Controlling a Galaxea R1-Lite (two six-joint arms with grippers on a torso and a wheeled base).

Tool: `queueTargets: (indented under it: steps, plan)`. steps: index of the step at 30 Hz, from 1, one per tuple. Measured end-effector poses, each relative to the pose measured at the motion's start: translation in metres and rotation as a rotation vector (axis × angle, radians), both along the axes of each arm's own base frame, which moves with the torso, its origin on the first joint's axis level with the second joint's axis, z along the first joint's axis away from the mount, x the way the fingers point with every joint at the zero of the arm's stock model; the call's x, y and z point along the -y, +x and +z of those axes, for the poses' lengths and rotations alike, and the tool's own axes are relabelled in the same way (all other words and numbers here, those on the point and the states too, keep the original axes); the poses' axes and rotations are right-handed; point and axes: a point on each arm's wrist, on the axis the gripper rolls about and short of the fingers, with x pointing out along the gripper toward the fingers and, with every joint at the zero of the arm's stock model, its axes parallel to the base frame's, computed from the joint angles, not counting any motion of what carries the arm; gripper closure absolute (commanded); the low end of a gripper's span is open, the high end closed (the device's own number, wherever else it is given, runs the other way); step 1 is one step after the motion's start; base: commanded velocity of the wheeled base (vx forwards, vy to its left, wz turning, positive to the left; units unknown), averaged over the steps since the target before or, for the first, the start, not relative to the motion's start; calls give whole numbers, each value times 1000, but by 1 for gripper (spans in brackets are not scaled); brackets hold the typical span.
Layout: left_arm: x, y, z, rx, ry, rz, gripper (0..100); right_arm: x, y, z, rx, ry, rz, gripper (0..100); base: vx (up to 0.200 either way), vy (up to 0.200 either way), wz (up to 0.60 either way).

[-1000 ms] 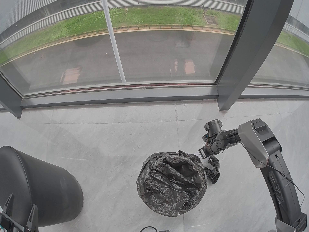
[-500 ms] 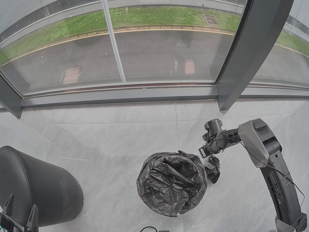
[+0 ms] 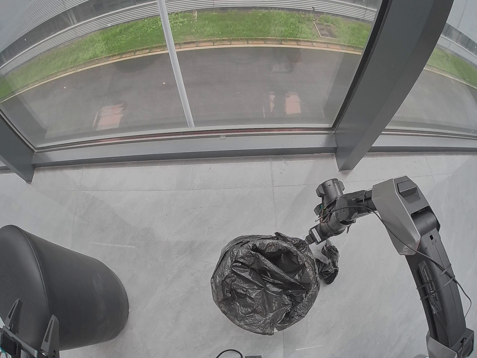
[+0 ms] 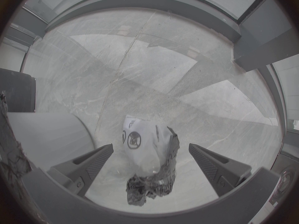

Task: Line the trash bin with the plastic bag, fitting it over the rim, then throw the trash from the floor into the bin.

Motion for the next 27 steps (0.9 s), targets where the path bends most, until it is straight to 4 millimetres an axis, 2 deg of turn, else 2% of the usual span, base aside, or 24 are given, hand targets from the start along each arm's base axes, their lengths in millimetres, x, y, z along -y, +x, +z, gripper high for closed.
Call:
queueTargets:
  steps: [5,8,15,21,27]
  plan:
    - [0,0,0,-1,-1,0,0,0,-5,4,-48,-15,-3,0,0,0,0]
    - [0,0,0,0,-1,0,0,2,-13,-1,-129,-48,-14,0,0,0,0]
    - [0,0,0,-1,-6,0,0,9,-27,-29,-287,-123,-38,0,0,0,0]
    - [0,0,0,0,-7,1,0,13,-29,-49,-315,-128,-64,0,0,0,0]
    - [0,0,0,0,-7,1,0,22,-29,-60,-331,-132,-124,0,0,0,0]
